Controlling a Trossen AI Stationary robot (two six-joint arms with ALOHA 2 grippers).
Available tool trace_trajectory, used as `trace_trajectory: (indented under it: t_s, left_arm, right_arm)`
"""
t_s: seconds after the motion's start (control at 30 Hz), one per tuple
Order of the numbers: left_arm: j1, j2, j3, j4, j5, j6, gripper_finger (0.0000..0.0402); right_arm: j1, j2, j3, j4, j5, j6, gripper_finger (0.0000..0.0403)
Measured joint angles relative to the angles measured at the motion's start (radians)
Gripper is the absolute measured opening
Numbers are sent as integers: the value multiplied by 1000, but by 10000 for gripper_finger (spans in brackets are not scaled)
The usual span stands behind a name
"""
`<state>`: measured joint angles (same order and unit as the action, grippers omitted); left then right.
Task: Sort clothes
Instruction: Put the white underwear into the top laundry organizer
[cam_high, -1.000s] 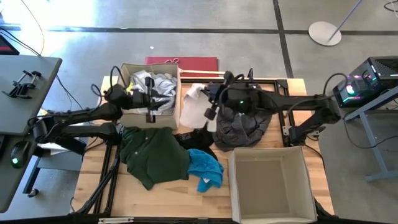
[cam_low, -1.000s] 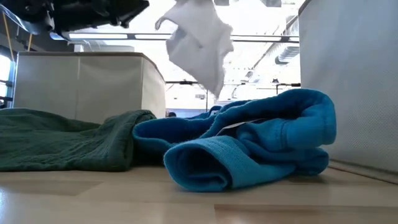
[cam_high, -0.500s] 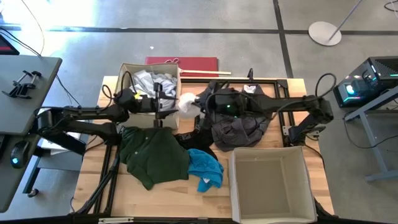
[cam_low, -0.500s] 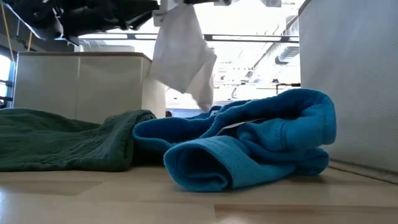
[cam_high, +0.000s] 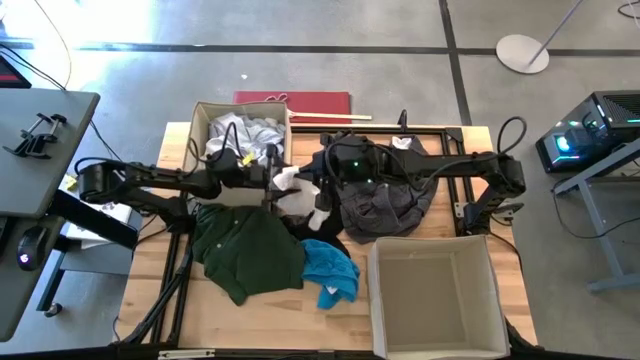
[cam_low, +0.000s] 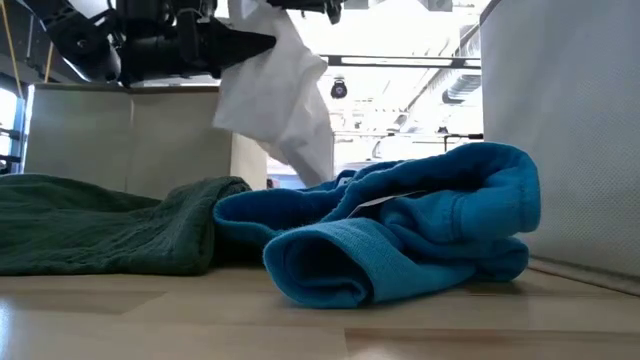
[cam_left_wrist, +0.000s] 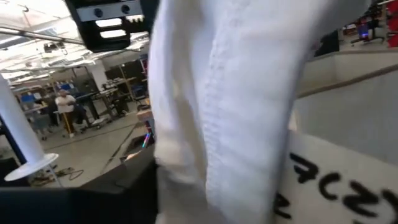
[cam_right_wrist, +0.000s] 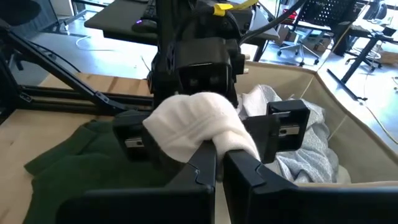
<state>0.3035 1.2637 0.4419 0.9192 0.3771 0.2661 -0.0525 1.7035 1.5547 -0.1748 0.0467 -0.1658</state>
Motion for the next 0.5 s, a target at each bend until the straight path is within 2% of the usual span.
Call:
trace_trajectory:
  t_s: [0.13, 0.27, 0.33, 0.37, 0.43, 0.5]
  left_arm:
    - [-13, -2, -1, 0, 1, 8, 172]
    - [-20, -5, -1, -9, -5, 26, 74]
    - [-33, -5, -2, 4, -18, -10, 25]
    - [-43, -7, -2, 15, -23, -32, 13]
    - [-70, -29, 2, 9, -29, -50, 16]
    - [-107, -60, 15, 7, -83, -38, 18]
  right_arm:
    - [0, 0, 0, 7, -3, 0, 5]
    - [0, -1, 0, -12, 17, 9, 26]
    - [3, -14, 0, -53, 73, 23, 47]
    - [7, -26, 0, -77, 109, 31, 60]
    - [15, -54, 0, -136, 194, 34, 88]
    - [24, -90, 0, -214, 276, 34, 112]
